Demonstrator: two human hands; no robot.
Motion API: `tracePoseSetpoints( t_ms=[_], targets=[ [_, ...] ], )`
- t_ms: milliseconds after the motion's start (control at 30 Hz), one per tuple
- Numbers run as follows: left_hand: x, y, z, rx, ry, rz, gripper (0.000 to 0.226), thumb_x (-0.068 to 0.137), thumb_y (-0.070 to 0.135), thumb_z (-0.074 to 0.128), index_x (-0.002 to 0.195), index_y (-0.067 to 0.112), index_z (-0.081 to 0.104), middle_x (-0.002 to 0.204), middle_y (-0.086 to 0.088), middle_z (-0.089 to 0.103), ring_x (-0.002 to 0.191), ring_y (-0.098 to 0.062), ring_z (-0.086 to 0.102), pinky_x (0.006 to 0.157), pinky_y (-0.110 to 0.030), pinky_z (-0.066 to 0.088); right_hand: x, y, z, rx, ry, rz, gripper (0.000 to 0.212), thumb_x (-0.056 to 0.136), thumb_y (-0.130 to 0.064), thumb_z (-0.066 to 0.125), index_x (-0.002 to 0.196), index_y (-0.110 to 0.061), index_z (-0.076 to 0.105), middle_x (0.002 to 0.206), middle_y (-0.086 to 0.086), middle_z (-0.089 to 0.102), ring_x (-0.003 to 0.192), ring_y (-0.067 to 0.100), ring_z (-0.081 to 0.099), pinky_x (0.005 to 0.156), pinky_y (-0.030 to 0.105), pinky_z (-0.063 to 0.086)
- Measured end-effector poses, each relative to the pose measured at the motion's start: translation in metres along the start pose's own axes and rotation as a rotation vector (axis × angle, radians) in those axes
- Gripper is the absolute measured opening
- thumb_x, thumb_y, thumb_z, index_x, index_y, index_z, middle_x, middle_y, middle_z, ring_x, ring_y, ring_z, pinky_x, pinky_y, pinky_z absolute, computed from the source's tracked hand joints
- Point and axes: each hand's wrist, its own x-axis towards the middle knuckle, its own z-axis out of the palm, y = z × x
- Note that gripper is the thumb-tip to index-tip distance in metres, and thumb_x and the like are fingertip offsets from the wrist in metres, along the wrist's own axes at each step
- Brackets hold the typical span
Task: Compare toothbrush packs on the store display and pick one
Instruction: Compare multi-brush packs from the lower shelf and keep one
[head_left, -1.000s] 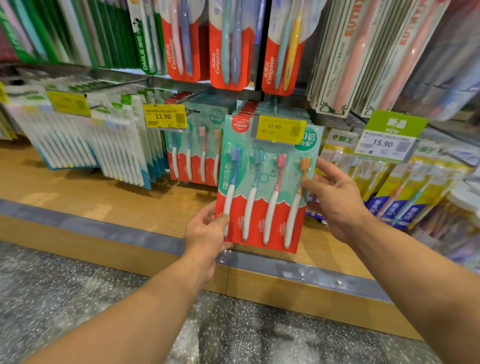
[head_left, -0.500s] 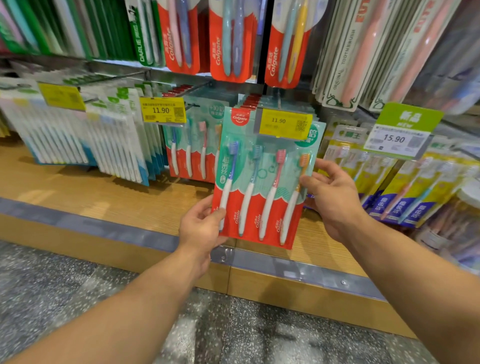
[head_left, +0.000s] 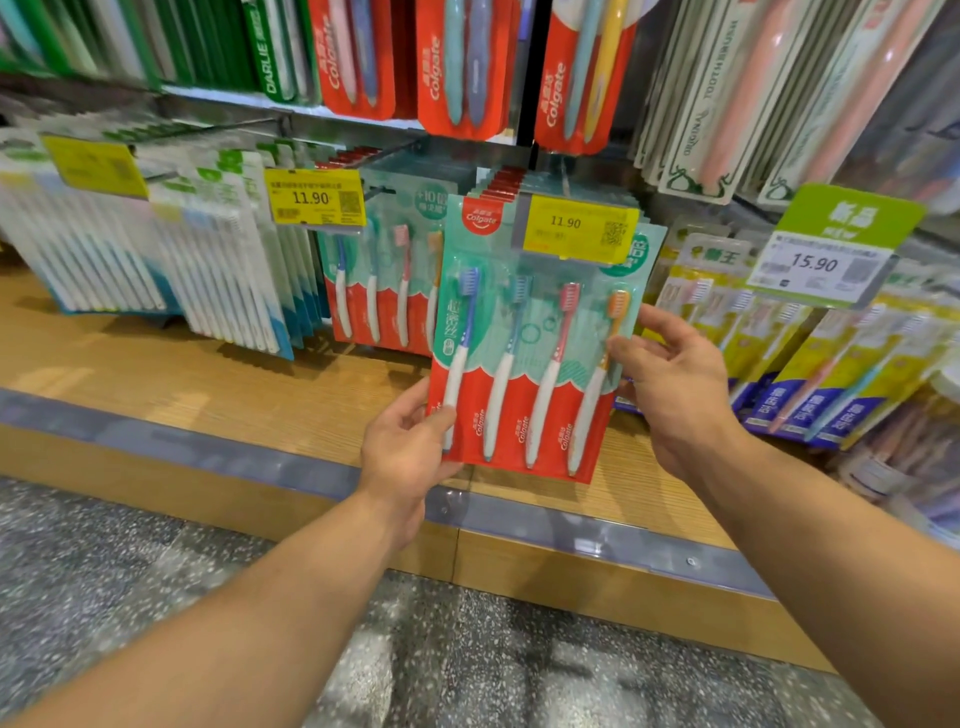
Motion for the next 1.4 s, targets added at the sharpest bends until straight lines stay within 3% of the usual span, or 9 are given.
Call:
tracePoseSetpoints(
  t_ms=[133,400,600,767,1000,1267,1400],
  targets=[
    [0.001,0.0,0.0,0.006,-0.002,0.006,0.037,0.105,0.012,0.057,0.138,0.028,0.064,0.115,-0.002,0.079,0.097,-0.017,0.078,0.073,-0.035,0.065,-0.002,0.001,0.0,0.0,0.001,-0.009,0.033,0.101,-0.007,0.063,0.134,-0.014,0.061,0.104,0.009,0.079,0.087,0.021,0.079,0.062,0.032,0.063],
    [-0.003,0.003,-0.001,0.013,-0.002,0.01,0.037,0.105,0.013,0.058,0.137,0.031,0.065,0.113,-0.001,0.079,0.096,-0.019,0.079,0.089,-0.048,0.063,-0.008,-0.003,-0.001,-0.029,-0.004,-0.001,0.023,0.102,-0.009,0.062,0.125,-0.011,0.066,0.099,0.005,0.08,0.078,0.016,0.079,0.058,0.026,0.06],
    [-0.004,0.009,-0.004,0.036,0.006,0.009,0.032,0.105,0.013,0.057,0.126,0.036,0.067,0.11,-0.002,0.08,0.094,-0.019,0.079,0.071,-0.036,0.064,-0.012,-0.004,0.003,-0.044,-0.003,0.003,0.015,0.104,-0.008,0.058,0.116,-0.009,0.067,0.098,0.004,0.078,0.075,0.01,0.078,0.057,0.023,0.059],
    [-0.009,0.011,-0.001,0.035,0.018,0.027,0.034,0.105,0.011,0.057,0.125,0.037,0.066,0.109,-0.005,0.08,0.092,-0.021,0.079,0.065,-0.034,0.065,-0.014,-0.006,0.003,-0.052,-0.009,0.0,0.015,0.106,-0.009,0.056,0.117,-0.008,0.065,0.1,0.004,0.078,0.077,0.011,0.078,0.057,0.025,0.06],
    [-0.015,0.009,-0.003,0.047,0.0,0.05,0.034,0.104,0.013,0.059,0.126,0.038,0.064,0.103,-0.005,0.08,0.083,-0.016,0.08,0.064,-0.032,0.065,-0.018,-0.003,0.007,-0.048,0.007,-0.007,0.017,0.106,-0.009,0.055,0.117,-0.011,0.067,0.103,0.003,0.078,0.079,0.01,0.078,0.059,0.025,0.061],
    [-0.022,0.013,-0.01,0.055,0.0,0.053,0.03,0.103,0.011,0.06,0.108,0.04,0.063,0.102,-0.006,0.076,0.079,-0.014,0.079,0.058,-0.03,0.063,-0.028,-0.003,0.005,-0.061,-0.021,0.014,0.014,0.105,-0.009,0.056,0.114,-0.016,0.065,0.104,0.006,0.078,0.08,0.014,0.079,0.058,0.027,0.061],
    [-0.02,0.014,-0.005,0.048,0.001,0.065,0.033,0.102,0.013,0.063,0.121,0.04,0.06,0.091,0.003,0.078,0.075,-0.013,0.079,0.058,-0.032,0.064,-0.025,-0.012,0.004,-0.055,0.003,0.009,0.019,0.105,-0.01,0.057,0.123,-0.01,0.064,0.103,0.008,0.078,0.077,0.015,0.079,0.056,0.027,0.061]
  ],
)
